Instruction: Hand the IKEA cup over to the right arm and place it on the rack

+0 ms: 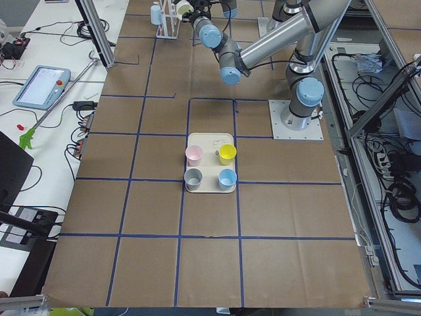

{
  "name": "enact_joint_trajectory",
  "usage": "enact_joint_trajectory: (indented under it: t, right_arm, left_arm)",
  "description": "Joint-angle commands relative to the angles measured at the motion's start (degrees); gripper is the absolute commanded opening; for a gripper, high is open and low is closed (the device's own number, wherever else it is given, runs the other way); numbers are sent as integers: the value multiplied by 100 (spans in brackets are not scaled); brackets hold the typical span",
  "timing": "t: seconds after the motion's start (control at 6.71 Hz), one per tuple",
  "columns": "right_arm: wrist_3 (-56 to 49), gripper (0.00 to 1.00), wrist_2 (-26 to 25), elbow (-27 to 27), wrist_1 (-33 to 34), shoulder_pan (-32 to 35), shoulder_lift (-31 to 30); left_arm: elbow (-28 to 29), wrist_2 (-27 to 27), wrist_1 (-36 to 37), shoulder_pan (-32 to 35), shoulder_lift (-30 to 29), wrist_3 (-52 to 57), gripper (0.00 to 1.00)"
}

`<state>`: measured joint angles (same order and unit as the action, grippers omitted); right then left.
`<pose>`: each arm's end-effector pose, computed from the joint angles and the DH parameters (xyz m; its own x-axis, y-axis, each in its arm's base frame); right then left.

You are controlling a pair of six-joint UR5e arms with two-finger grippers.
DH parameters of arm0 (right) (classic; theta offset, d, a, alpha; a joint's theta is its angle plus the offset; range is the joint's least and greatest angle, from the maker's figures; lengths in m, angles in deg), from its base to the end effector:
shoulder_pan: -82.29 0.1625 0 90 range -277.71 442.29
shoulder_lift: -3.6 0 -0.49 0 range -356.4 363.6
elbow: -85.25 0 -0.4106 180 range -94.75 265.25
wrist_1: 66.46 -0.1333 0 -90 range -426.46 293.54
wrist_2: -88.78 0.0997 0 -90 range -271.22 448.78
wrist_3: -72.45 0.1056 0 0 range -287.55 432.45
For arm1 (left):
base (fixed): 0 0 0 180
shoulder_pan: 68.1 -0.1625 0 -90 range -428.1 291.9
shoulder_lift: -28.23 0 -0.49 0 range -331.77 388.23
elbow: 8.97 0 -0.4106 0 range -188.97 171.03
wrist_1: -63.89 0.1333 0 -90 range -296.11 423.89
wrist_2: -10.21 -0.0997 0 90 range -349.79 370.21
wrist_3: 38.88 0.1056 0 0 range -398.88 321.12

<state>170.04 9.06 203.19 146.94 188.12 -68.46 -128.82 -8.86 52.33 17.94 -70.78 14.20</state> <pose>0.2991 -0.4970 0.4088 0.0603 0.2637 -0.9627 0.8990 0.4048 0.1672 -0.1983 -0.5102 0.4258 -0.2633 0.9620 -0.0718 0.2619 -0.0004 -0.9651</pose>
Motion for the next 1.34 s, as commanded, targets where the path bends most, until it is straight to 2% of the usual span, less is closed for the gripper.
enact_joint_trajectory:
  t: [0.0, 0.15, 0.3, 0.45, 0.89, 1.04, 1.19]
  right_arm:
    - [6, 41, 9, 0, 0, -1, -1]
    - [6, 40, 9, 0, 0, -1, -1]
    - [6, 40, 9, 0, 0, -1, -1]
    - [6, 39, 9, 0, 0, -1, 8]
    - [6, 38, 131, -61, 44, -394, 60]
    - [-116, 24, 498, -70, 53, -675, 60]
    - [-692, 16, 684, -79, 53, -947, 8]
  left_arm:
    - [6, 8, 5, 0, 14, -226, 81]
    - [14, 8, 5, 0, 5, -236, 95]
    - [23, 8, 5, -35, 14, -236, 99]
    - [-3, -1, -4, -122, 83, -297, 99]
    - [-12, -18, -39, -1052, 329, -544, 99]
    - [6, -488, -30, -1228, 348, -814, 99]
    - [102, -1102, -30, -1300, 348, -1182, 99]
